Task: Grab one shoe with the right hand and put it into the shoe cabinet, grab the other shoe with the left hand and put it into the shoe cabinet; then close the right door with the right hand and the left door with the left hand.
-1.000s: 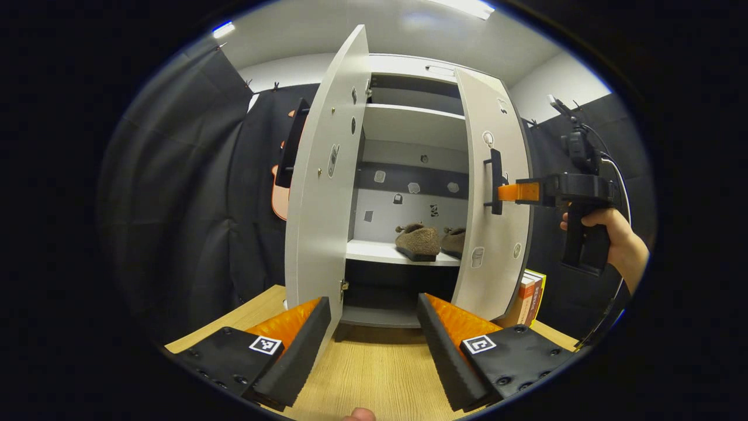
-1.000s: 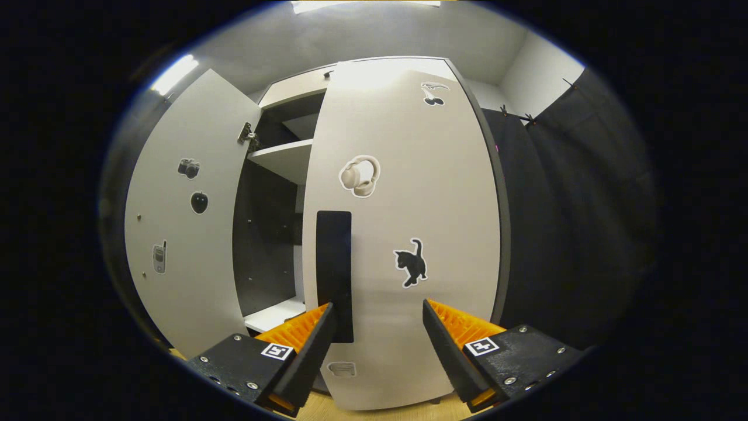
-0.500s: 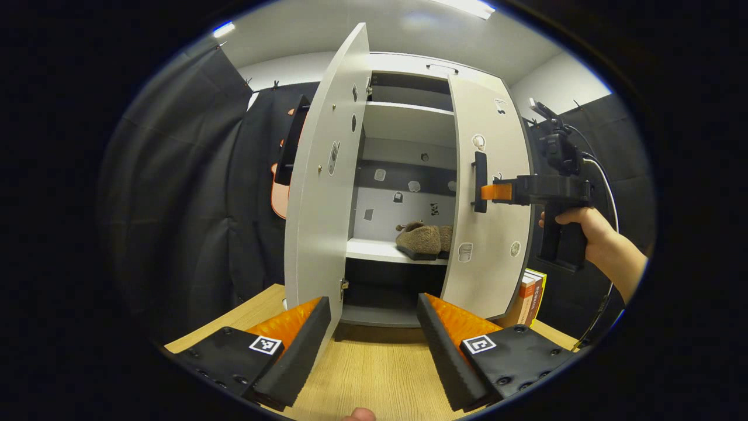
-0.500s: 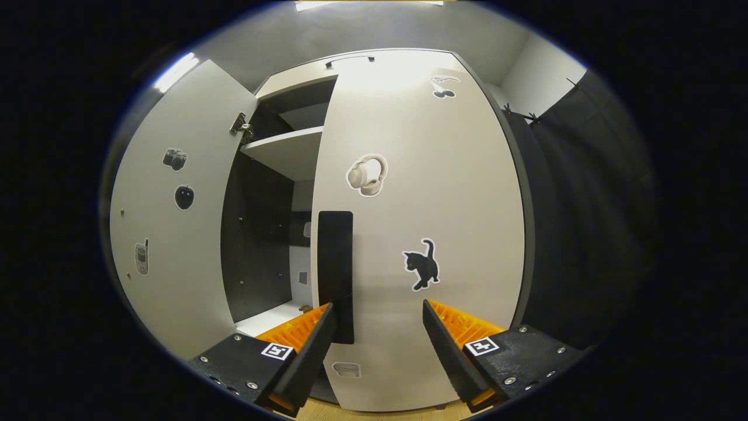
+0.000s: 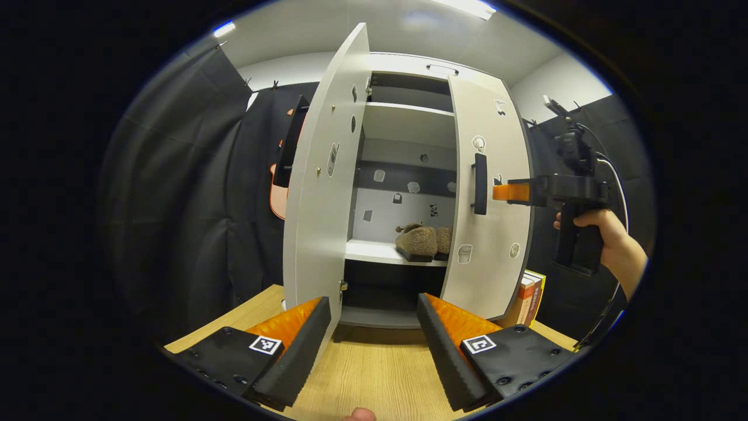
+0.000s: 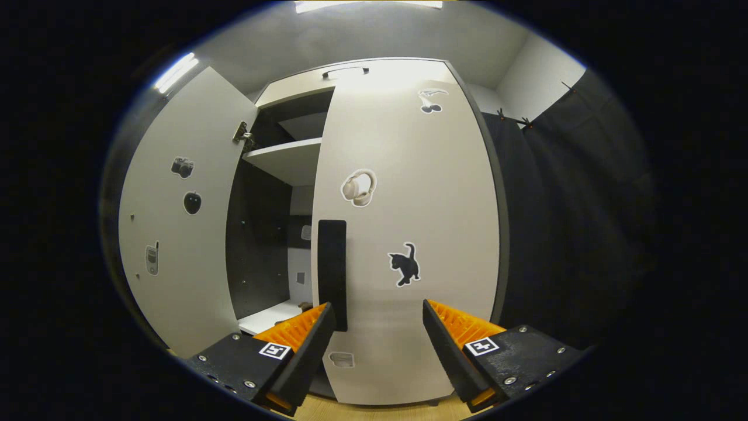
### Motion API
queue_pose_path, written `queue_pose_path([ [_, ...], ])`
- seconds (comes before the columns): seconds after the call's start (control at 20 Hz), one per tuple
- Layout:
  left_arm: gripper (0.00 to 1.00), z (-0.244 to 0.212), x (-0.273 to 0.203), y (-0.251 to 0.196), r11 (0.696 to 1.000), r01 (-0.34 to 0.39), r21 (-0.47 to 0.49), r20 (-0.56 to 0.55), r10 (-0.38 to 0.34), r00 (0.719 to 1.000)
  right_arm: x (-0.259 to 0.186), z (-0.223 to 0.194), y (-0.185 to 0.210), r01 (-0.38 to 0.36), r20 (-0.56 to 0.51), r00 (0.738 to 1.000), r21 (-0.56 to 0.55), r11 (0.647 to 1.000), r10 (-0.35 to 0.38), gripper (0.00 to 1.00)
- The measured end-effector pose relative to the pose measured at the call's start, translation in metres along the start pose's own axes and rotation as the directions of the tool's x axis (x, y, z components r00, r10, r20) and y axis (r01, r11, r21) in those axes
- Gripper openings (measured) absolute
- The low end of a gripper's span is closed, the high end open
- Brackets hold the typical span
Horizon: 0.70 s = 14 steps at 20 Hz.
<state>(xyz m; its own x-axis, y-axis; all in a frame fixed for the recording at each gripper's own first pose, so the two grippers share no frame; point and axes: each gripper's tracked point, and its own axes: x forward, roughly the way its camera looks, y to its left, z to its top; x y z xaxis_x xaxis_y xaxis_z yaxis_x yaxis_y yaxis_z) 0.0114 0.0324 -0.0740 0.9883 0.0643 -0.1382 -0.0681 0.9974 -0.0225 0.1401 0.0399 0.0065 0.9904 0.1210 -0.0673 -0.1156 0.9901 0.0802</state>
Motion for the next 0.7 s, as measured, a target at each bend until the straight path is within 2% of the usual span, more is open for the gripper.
queue_pose_path([
  [0.35,0.96,0.002,0.005,-0.01,1.0,0.025,0.0,0.004,-0.025,1.0,-0.07,0.013,-0.022,0.058,0.049,0.997,-0.011,0.998,-0.057,0.92],
  [0.5,0.97,0.003,0.006,-0.015,0.999,0.036,0.007,0.003,-0.036,0.999,-0.094,0.0,-0.033,0.094,0.043,0.995,-0.035,0.995,-0.092,0.92],
  [0.7,0.96,0.005,0.007,-0.021,0.999,0.046,0.004,0.009,-0.046,0.999,-0.125,-0.03,-0.036,0.102,0.007,0.995,-0.029,0.994,-0.101,0.93],
])
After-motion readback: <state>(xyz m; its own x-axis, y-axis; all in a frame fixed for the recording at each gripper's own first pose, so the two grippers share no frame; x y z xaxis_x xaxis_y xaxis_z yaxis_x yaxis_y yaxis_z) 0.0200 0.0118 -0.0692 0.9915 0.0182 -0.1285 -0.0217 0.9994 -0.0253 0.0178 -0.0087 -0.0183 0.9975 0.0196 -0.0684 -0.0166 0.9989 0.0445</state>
